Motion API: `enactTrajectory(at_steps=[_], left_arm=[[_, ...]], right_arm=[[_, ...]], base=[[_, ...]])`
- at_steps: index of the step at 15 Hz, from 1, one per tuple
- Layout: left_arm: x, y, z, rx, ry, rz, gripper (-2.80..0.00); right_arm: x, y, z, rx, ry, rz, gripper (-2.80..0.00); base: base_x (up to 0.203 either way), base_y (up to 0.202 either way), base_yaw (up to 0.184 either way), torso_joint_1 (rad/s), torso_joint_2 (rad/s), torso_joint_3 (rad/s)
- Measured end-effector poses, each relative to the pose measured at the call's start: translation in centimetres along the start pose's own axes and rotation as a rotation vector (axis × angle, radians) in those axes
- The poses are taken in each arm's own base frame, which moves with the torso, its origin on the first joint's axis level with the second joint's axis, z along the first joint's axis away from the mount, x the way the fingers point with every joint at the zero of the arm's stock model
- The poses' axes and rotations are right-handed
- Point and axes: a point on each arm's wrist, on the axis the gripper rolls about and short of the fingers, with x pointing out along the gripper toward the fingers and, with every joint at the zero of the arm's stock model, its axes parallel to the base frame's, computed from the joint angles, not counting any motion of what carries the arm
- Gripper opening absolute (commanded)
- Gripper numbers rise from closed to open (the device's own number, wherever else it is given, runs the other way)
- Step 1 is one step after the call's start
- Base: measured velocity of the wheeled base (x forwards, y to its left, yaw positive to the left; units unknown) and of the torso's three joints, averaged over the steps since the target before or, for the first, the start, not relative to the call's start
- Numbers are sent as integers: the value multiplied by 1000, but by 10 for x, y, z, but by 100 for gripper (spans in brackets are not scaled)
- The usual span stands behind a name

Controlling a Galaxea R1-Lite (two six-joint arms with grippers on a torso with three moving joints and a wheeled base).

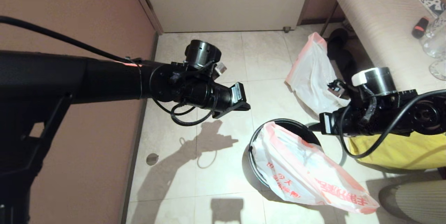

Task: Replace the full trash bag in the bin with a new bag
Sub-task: Put the new garbage bag on the trash can

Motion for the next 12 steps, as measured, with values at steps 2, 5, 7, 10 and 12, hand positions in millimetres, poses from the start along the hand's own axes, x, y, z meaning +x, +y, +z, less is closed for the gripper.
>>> enactTrajectory(at_steps=[2,5,7,10,12], left_arm=[[0,-16,6,23,-31,-31,-280],[10,-28,8,137,-35,-21,-280],[26,-28,-1,179,-14,20,-280],[44,-20,-11,242,6,108,-280],[49,-19,-14,261,7,142,-280]], right_arm=[[-10,-18,0,42,-42,-33,-280],[-18,-44,-24,144,11,-39,-280],[-35,-55,-35,186,8,18,-280],[-48,-51,-29,177,-29,134,-280],[-48,-41,-17,158,-52,171,-280]], base=[[0,0,0,0,0,0],[0,0,0,0,0,0],[0,0,0,0,0,0],[0,0,0,0,0,0],[0,0,0,0,0,0]])
